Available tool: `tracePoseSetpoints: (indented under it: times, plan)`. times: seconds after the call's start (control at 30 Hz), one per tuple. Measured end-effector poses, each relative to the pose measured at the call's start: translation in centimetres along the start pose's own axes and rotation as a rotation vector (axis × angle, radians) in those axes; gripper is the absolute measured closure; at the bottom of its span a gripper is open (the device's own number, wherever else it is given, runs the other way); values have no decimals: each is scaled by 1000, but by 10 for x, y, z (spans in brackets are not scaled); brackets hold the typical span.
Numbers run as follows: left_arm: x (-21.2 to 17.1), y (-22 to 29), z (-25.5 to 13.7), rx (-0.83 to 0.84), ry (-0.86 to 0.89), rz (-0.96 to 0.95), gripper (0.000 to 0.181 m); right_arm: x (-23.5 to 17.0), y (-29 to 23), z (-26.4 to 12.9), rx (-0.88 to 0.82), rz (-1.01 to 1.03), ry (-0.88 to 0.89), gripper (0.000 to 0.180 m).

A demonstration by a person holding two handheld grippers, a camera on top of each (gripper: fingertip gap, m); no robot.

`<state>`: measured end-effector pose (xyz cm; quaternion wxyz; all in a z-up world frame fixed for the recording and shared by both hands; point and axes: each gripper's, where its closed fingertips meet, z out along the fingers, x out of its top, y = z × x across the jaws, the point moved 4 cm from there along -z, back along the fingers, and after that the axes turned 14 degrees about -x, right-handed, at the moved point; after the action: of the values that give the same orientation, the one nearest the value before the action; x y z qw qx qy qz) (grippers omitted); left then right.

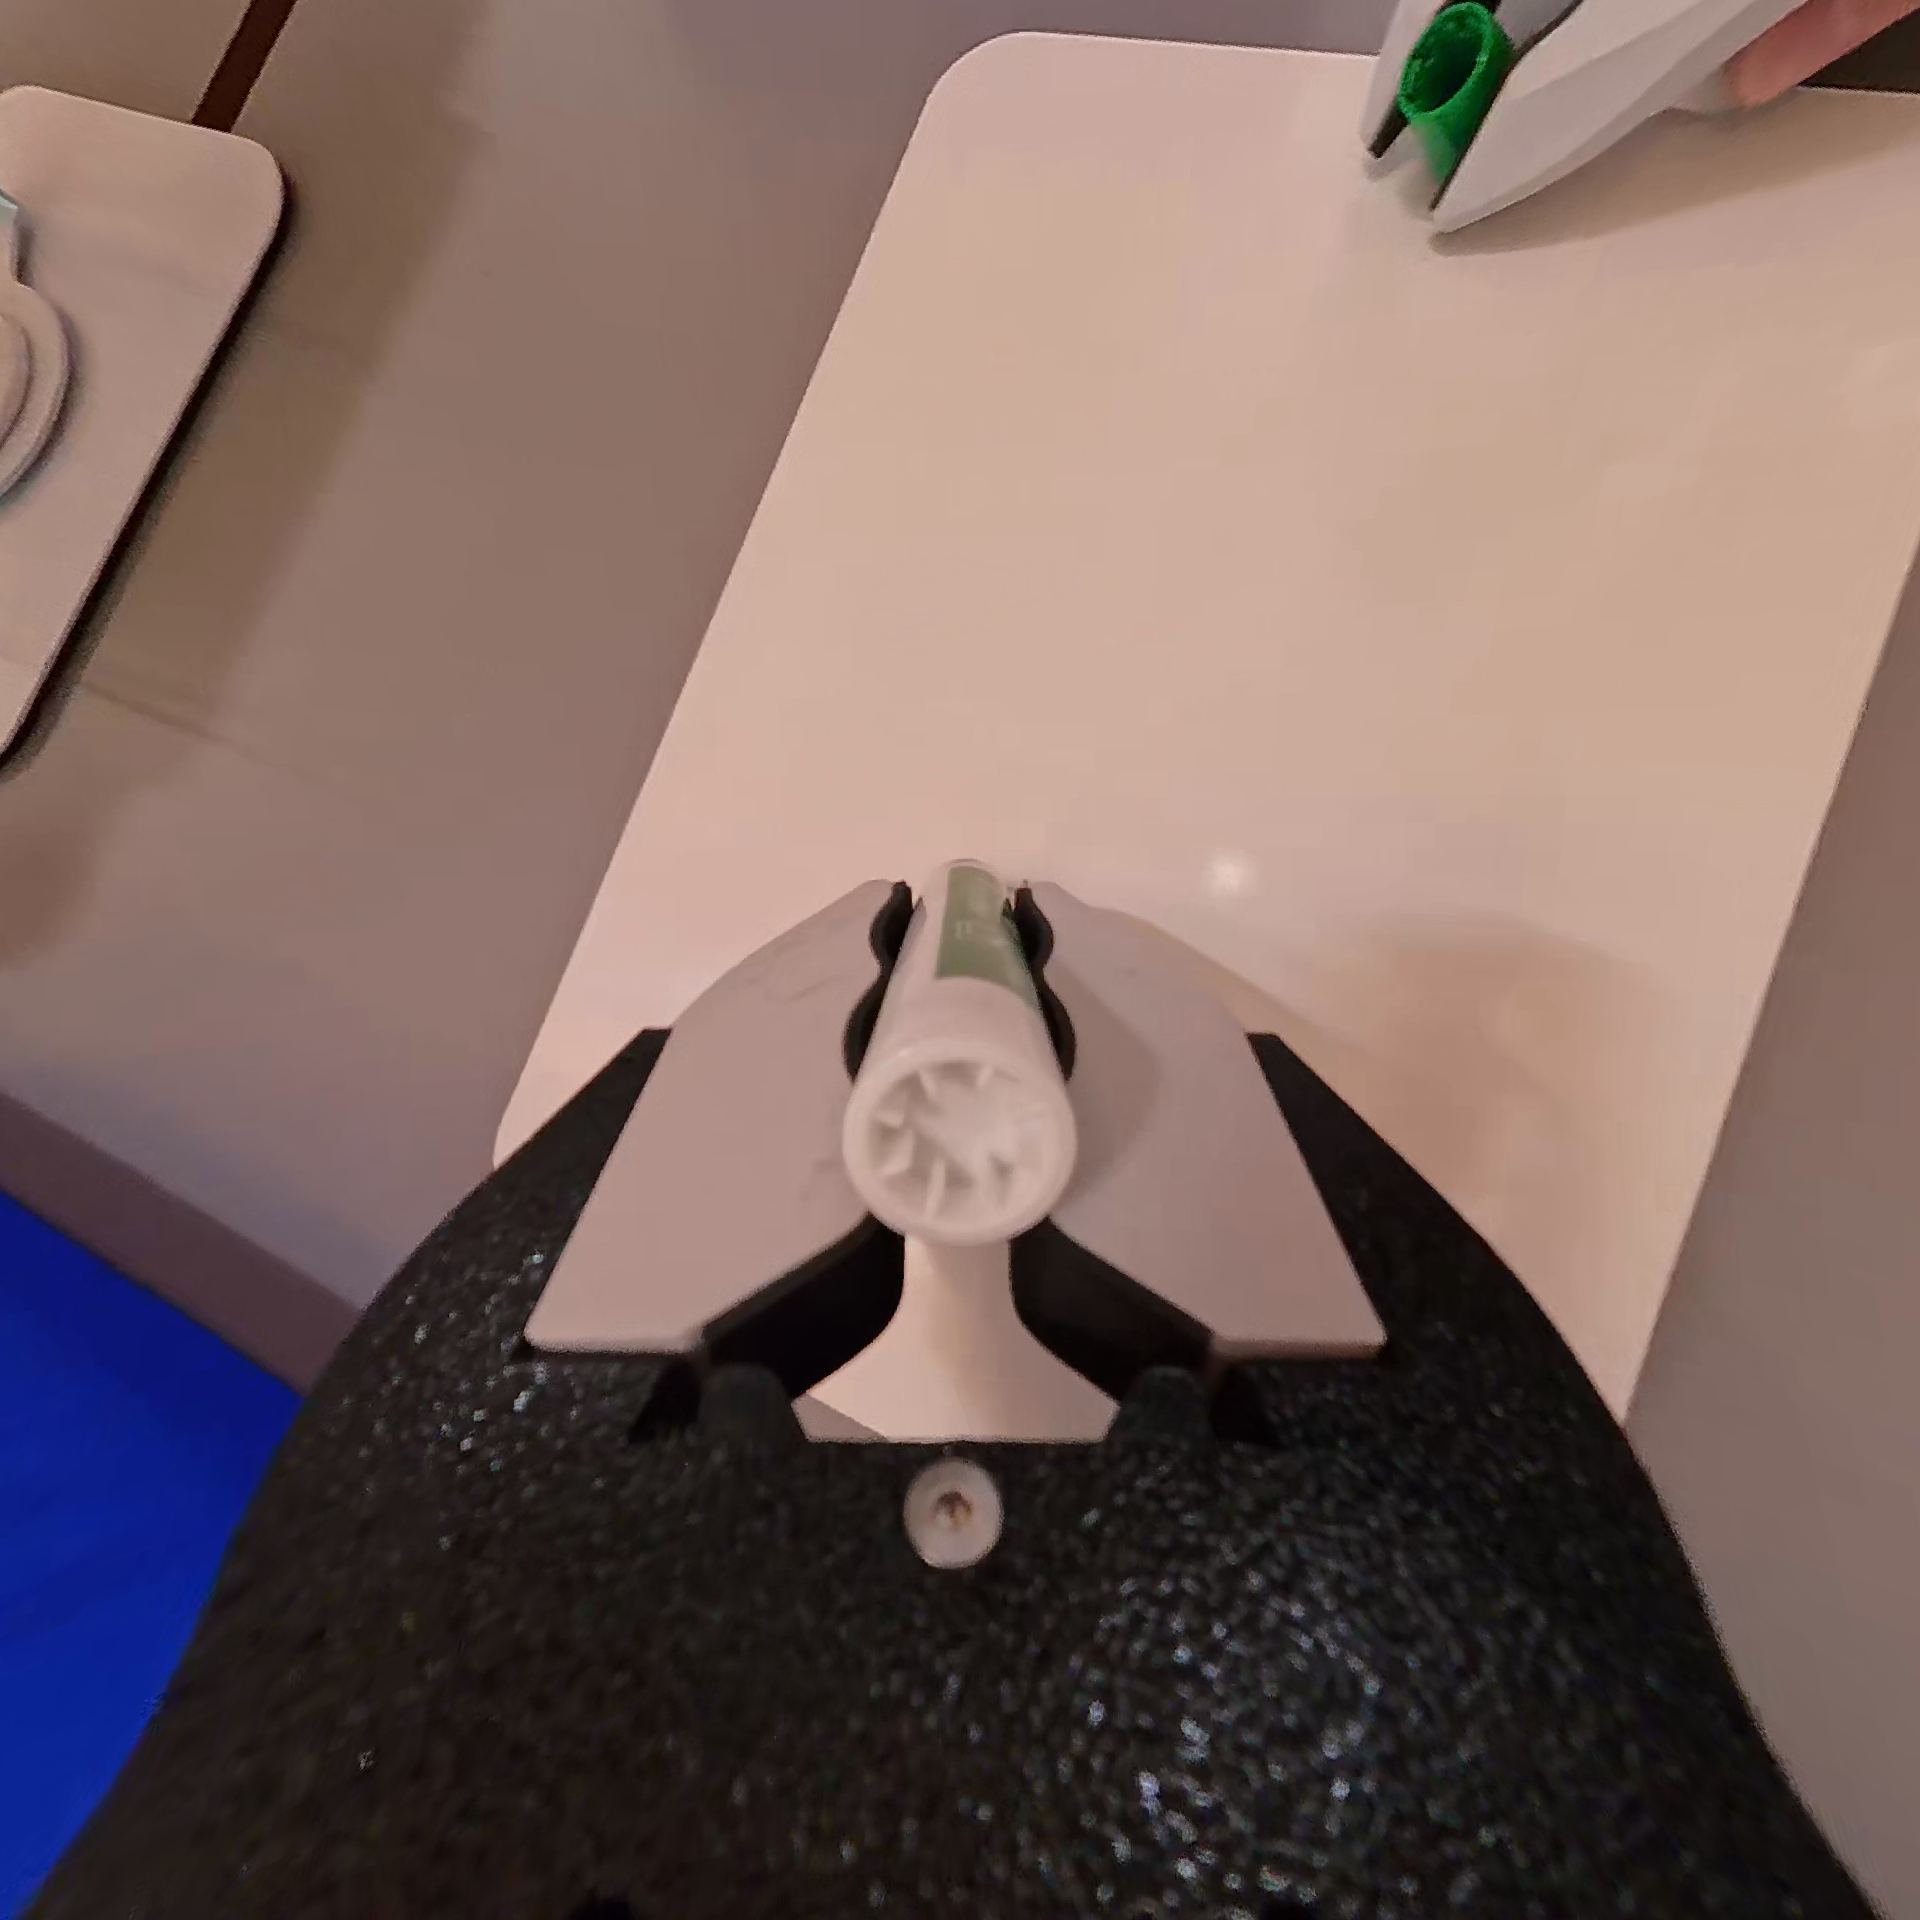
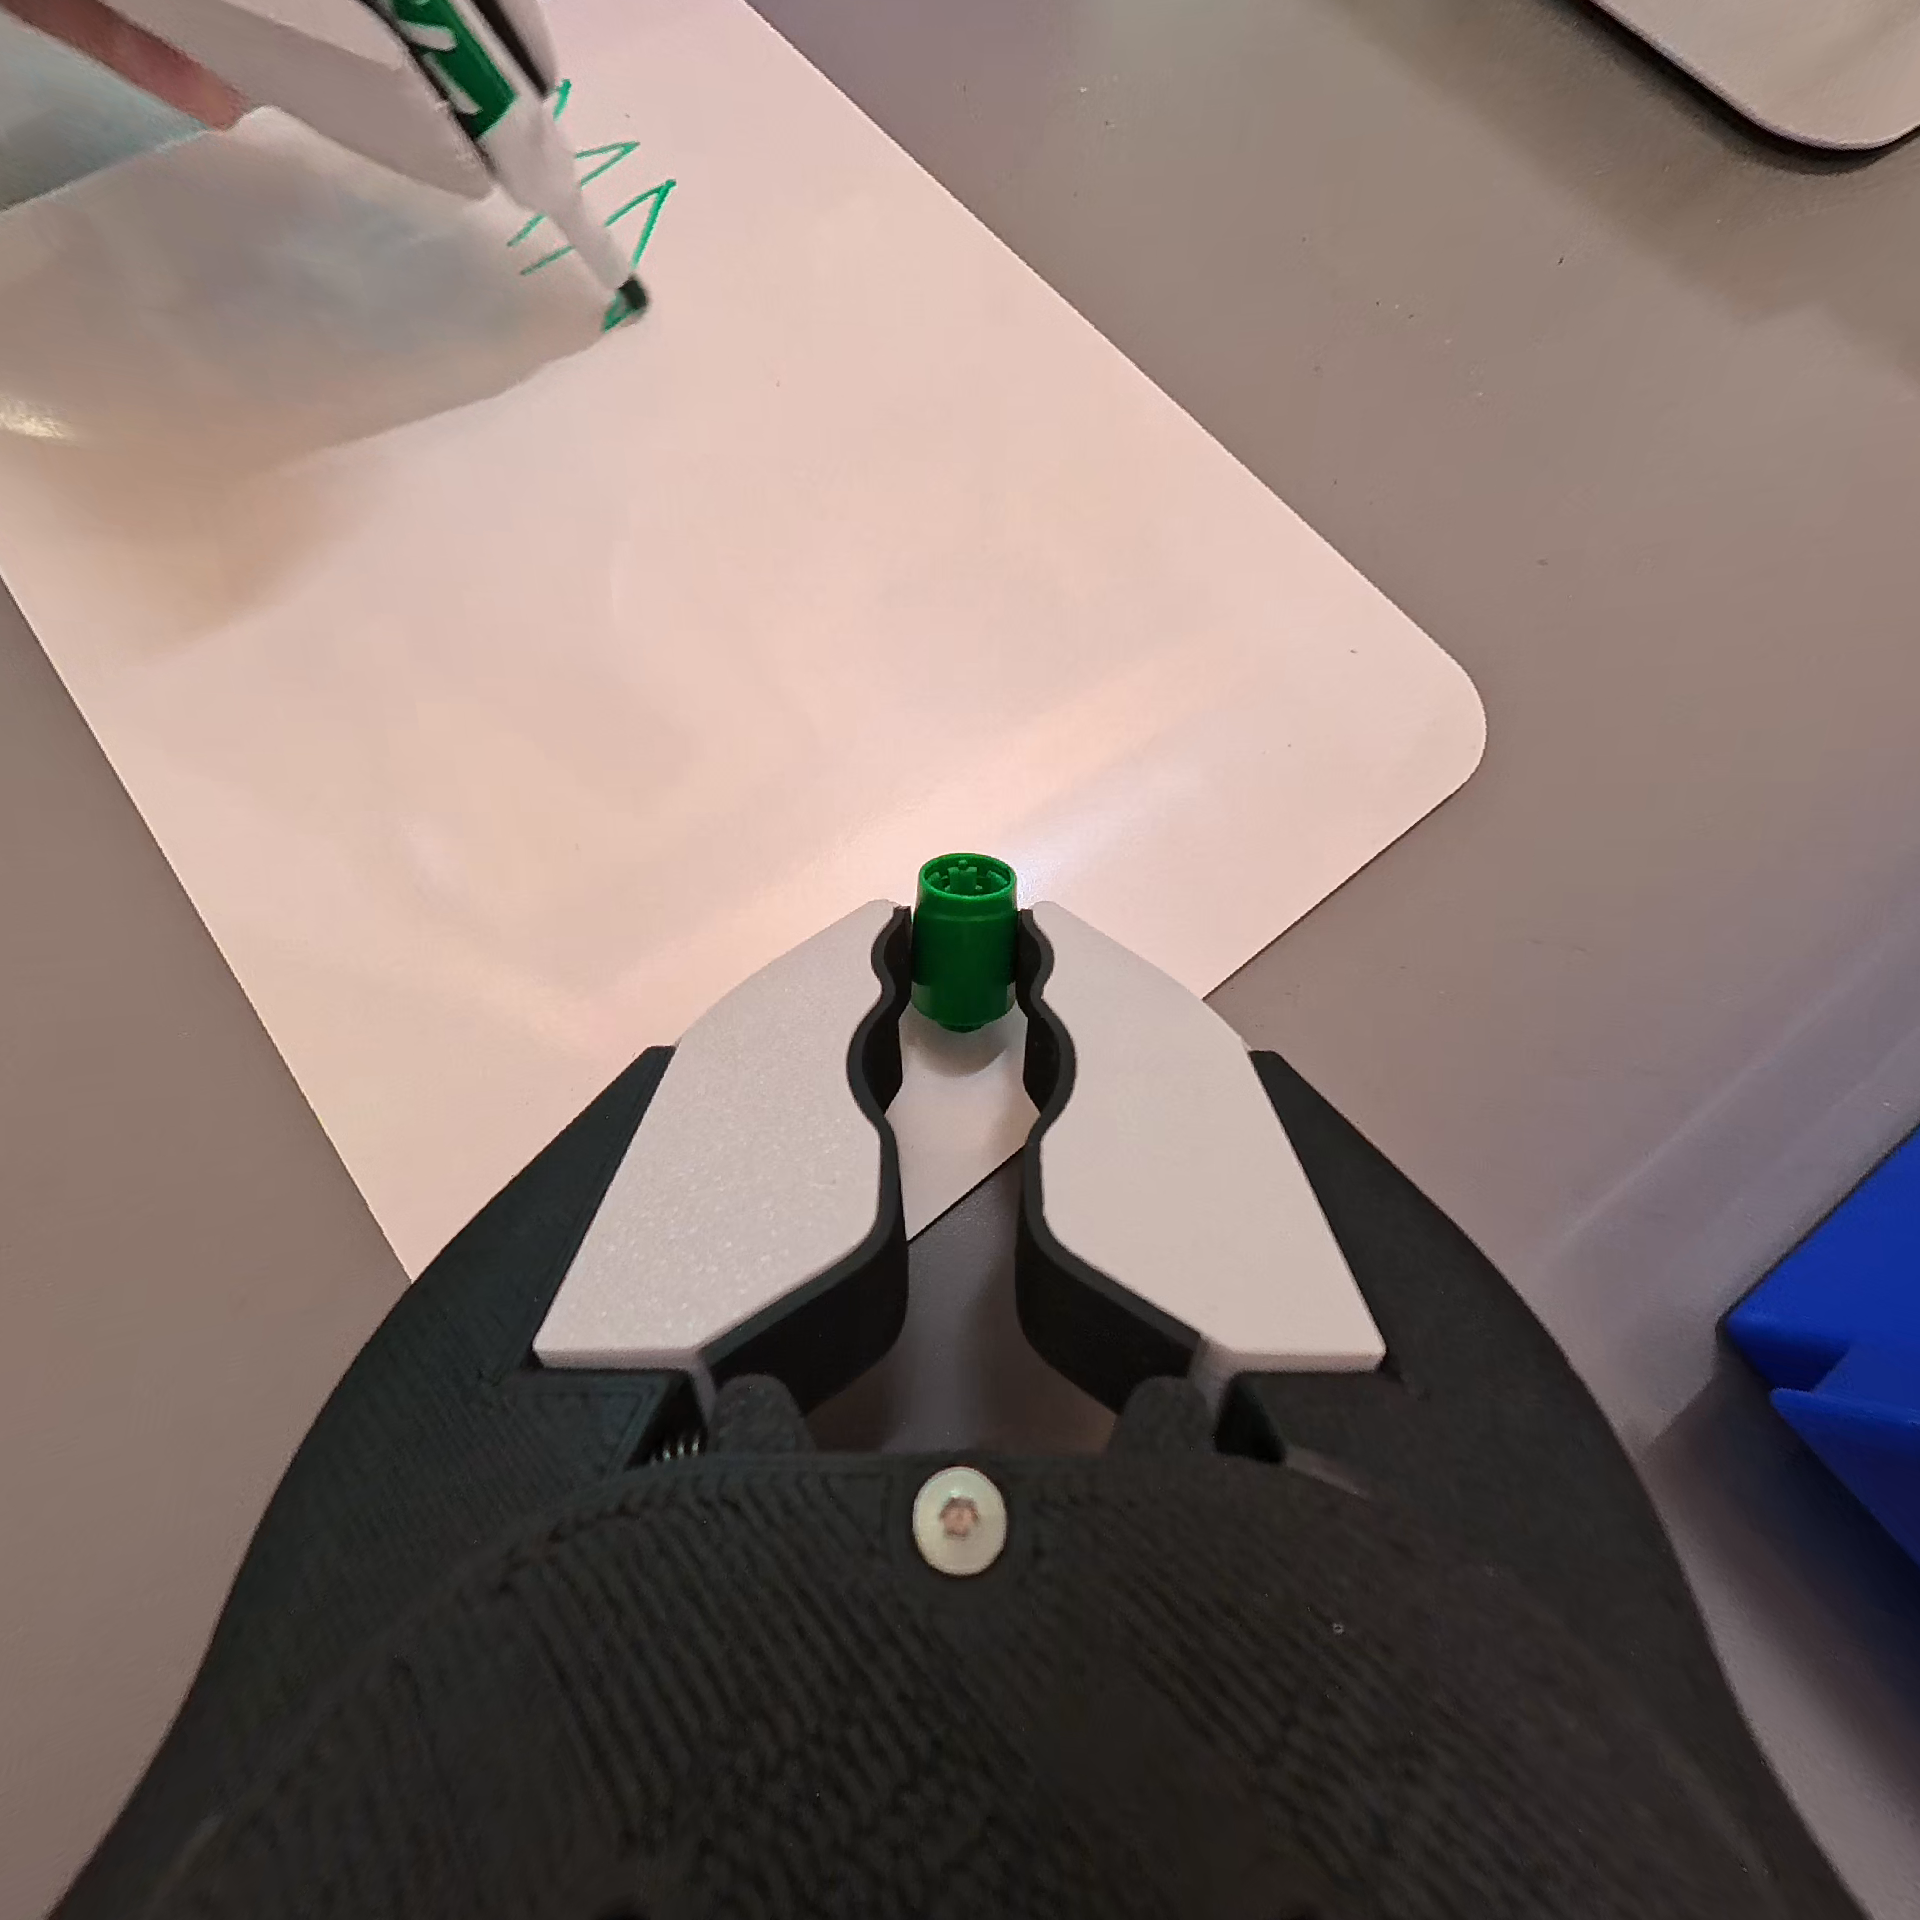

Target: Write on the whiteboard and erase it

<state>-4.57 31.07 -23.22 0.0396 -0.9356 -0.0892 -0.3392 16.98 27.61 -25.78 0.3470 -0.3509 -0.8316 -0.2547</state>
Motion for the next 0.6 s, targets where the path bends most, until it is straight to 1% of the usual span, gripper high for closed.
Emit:
tracePoseSetpoints:
  times: [0.27,0.33,0.43,0.6]
  plan:
    - [3,-22,3,15,8,-24,162,0,0,0,-2,-2,1,161]
    - [5,-22,3,5,32,-34,161,0,0,0,-2,-2,1,161]
    - [14,-16,2,-21,115,-48,161,0,0,0,-1,-1,1,161]
    - [20,-13,12,-33,103,-28,161,0,0,0,1,1,0,161]
